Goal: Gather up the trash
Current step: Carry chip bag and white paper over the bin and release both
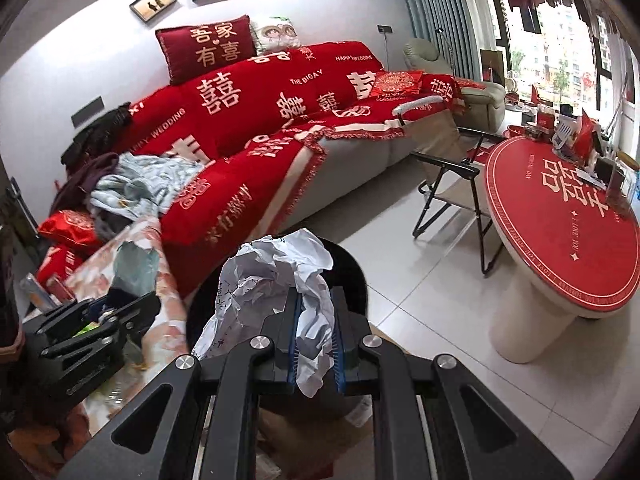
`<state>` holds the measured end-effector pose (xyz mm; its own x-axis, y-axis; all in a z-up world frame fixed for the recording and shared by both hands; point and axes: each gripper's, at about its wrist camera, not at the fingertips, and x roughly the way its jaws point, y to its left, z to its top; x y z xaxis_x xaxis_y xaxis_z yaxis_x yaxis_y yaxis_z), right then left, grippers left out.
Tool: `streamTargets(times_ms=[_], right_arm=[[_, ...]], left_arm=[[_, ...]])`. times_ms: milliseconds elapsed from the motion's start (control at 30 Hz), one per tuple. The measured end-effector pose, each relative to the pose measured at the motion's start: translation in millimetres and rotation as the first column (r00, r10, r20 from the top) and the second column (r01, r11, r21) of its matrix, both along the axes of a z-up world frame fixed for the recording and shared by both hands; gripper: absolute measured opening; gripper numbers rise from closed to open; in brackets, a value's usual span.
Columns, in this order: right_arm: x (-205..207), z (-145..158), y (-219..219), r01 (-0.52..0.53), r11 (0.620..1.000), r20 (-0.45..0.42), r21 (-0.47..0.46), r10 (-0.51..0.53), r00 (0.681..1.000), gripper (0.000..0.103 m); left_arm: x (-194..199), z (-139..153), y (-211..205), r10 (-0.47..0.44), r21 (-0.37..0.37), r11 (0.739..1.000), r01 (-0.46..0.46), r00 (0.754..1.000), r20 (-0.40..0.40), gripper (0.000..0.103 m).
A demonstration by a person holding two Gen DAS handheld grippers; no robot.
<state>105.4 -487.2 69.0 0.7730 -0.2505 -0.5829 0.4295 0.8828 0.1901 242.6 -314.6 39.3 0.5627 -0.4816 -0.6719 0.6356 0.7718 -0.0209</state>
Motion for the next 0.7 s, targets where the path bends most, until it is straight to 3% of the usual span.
streamTargets(times_ms=[333, 567, 667, 700], right_arm=[[21.1, -15.4, -8.0, -0.014, 1.0, -0.046, -0.018, 0.013, 0.999, 0.015], [44.4, -26.7, -3.6, -0.068, 0.997, -0.069, 0.04, 0.071, 0.995, 0.017], [52.4, -32.3, 0.3, -0.081, 0.995, -0.093, 0.063, 0.087, 0.992, 0.022], [53.7, -34.0, 1.8, -0.085, 0.994, -0.1, 0.069, 0.092, 0.991, 0.032]], left_arm=[[18.9, -22.5, -14.4, 0.042, 0.014, 0.999, -0.042, 0.999, -0.014, 0.103], [8.7, -12.6, -1.5, 0.024, 0.013, 1.0, -0.024, 0.999, 0.024, 0.103], [5.2, -3.1, 8.3, 0.023, -0.001, 1.0, -0.023, 0.999, 0.033, 0.103], [3.3, -0.3, 11.7, 0.023, -0.006, 1.0, -0.023, 0.999, 0.035, 0.103]])
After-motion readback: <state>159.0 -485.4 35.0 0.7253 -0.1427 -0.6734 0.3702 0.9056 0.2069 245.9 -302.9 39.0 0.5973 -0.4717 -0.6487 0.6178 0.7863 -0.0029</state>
